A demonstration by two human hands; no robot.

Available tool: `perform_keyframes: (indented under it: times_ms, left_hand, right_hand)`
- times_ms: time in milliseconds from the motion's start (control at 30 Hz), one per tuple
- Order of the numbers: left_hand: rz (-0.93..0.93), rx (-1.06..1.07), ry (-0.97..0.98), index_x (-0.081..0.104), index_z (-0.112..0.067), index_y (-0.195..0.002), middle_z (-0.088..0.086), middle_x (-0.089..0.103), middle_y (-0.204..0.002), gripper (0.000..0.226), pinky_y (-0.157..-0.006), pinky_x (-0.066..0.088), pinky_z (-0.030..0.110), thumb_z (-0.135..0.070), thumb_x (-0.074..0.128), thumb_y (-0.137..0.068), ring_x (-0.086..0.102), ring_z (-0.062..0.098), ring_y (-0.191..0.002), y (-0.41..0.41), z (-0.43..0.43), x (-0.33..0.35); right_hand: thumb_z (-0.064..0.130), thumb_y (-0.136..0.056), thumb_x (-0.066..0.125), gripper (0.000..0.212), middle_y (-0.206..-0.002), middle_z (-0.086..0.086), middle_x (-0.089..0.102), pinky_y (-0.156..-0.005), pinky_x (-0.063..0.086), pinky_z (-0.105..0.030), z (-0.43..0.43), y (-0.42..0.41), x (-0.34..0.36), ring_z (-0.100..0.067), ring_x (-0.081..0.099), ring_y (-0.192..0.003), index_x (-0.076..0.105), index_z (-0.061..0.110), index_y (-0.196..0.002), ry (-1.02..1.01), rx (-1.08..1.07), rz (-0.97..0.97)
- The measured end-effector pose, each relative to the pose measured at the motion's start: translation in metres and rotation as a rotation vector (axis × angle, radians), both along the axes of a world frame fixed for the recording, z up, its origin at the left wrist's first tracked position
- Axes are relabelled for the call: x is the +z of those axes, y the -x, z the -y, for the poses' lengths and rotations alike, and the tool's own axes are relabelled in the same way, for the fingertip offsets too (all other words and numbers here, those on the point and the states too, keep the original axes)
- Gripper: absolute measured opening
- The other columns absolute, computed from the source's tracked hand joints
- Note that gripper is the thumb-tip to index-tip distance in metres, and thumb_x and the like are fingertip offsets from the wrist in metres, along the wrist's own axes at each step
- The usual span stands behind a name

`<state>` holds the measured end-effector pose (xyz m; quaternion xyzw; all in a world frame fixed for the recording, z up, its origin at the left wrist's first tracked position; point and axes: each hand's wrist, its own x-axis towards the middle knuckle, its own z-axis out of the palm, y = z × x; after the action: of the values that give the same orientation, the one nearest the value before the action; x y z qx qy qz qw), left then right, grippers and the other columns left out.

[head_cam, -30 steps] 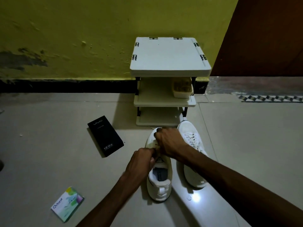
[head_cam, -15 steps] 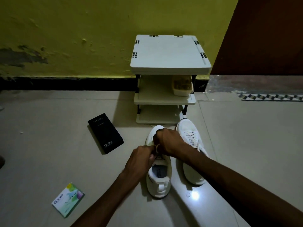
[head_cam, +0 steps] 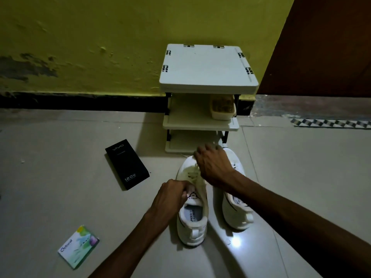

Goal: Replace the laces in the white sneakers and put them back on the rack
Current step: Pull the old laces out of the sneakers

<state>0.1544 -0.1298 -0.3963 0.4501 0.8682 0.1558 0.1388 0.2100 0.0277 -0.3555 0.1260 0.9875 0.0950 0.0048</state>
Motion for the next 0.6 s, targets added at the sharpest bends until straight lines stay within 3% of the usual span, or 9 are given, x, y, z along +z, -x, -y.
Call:
perform_keyframes:
  times_ms: [133, 233, 300, 400, 467, 533, 600]
  left_hand:
    - [0.015, 0.031, 0.031, 0.067, -0.015, -0.094, 0.009, 0.068, -0.093, 0.019, -0.074, 0.047, 0.033, -0.017, 0.050, -0.086, 0.064, 0.027, -0.085, 0.002, -0.001, -0.001]
    - [-0.022, 0.019, 0.028, 0.064, -0.016, -0.102, 0.006, 0.062, -0.105, 0.020, -0.078, 0.047, 0.034, -0.020, 0.047, -0.092, 0.062, 0.027, -0.093, -0.005, -0.001, -0.001]
    - [-0.042, 0.035, -0.033, 0.060, -0.020, -0.112, 0.002, 0.053, -0.117, 0.022, -0.081, 0.046, 0.034, -0.025, 0.045, -0.097, 0.061, 0.025, -0.098, -0.012, -0.001, 0.000]
    - [-0.020, 0.073, -0.164, 0.058, -0.022, -0.119, -0.004, 0.047, -0.127, 0.023, -0.083, 0.048, 0.030, -0.026, 0.049, -0.098, 0.060, 0.019, -0.100, -0.015, -0.003, 0.001]
    - [0.011, 0.093, -0.208, 0.061, -0.023, -0.119, -0.005, 0.049, -0.127, 0.023, -0.084, 0.048, 0.028, -0.026, 0.052, -0.097, 0.060, 0.017, -0.102, -0.011, -0.006, -0.002]
    - [0.067, 0.099, -0.223, 0.064, -0.022, -0.119, -0.003, 0.051, -0.125, 0.025, -0.087, 0.049, 0.029, -0.026, 0.056, -0.096, 0.060, 0.017, -0.104, -0.006, -0.010, -0.006]
    - [0.119, 0.080, -0.215, 0.065, -0.021, -0.119, -0.001, 0.052, -0.124, 0.027, -0.089, 0.049, 0.031, -0.025, 0.060, -0.093, 0.060, 0.019, -0.106, -0.002, -0.014, -0.009]
  right_hand:
    - [0.011, -0.087, 0.063, 0.033, -0.117, -0.009, 0.057, -0.078, 0.047, -0.035, -0.028, -0.005, 0.020, -0.027, 0.057, -0.104, 0.054, 0.010, -0.119, 0.261, -0.292, -0.235]
    - [0.001, -0.081, 0.064, 0.032, -0.112, -0.013, 0.061, -0.072, 0.050, -0.035, -0.031, -0.010, 0.020, -0.030, 0.063, -0.096, 0.056, 0.009, -0.111, 0.515, -0.322, -0.210]
    - [-0.001, -0.078, 0.064, 0.045, -0.119, -0.018, 0.057, -0.078, 0.051, -0.036, -0.022, -0.016, 0.016, -0.034, 0.061, -0.101, 0.052, 0.006, -0.121, 0.568, -0.328, -0.122]
    - [0.003, -0.077, 0.066, 0.049, -0.117, -0.015, 0.057, -0.079, 0.044, -0.028, -0.007, -0.030, 0.009, -0.031, 0.059, -0.106, 0.054, 0.007, -0.125, 0.556, -0.372, -0.169]
    - [0.007, -0.079, 0.066, 0.032, -0.107, -0.011, 0.065, -0.075, 0.045, -0.026, 0.005, -0.038, 0.003, -0.027, 0.063, -0.099, 0.067, 0.007, -0.111, 0.602, -0.403, -0.227]
    - [0.015, -0.084, 0.064, 0.016, -0.094, -0.009, 0.072, -0.074, 0.051, -0.028, 0.015, -0.044, -0.005, -0.023, 0.067, -0.088, 0.073, 0.007, -0.094, 0.703, -0.395, -0.168]
    - [0.030, -0.086, 0.067, 0.023, -0.083, -0.007, 0.071, -0.065, 0.049, -0.029, 0.029, -0.049, -0.009, -0.019, 0.065, -0.075, 0.072, 0.008, -0.085, 0.720, -0.352, -0.099]
